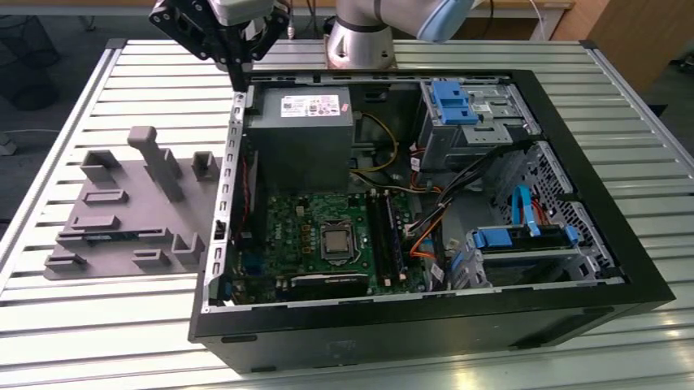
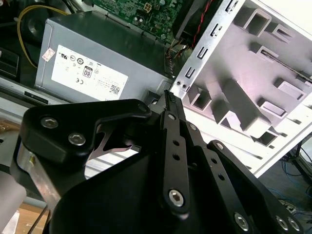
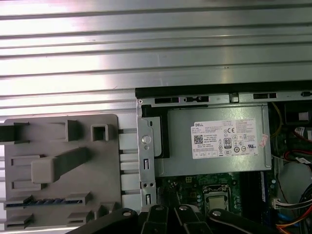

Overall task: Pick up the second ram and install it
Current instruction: 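Reach for the second ram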

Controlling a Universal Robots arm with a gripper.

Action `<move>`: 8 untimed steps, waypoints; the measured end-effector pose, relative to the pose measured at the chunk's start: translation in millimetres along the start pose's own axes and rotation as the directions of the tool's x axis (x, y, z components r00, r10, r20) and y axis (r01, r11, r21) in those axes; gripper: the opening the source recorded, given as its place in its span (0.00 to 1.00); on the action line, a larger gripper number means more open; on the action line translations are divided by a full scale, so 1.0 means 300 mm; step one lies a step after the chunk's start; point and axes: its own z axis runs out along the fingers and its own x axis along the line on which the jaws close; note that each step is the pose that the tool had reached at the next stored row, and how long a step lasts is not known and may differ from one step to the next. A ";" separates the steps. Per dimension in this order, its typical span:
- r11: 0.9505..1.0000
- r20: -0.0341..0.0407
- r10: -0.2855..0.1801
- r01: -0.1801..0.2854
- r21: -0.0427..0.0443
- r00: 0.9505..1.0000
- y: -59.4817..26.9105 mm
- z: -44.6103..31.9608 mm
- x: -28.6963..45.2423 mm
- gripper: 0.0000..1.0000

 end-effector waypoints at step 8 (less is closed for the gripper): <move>1.000 0.000 0.000 0.000 0.000 1.000 -0.002 -0.001 0.028 0.11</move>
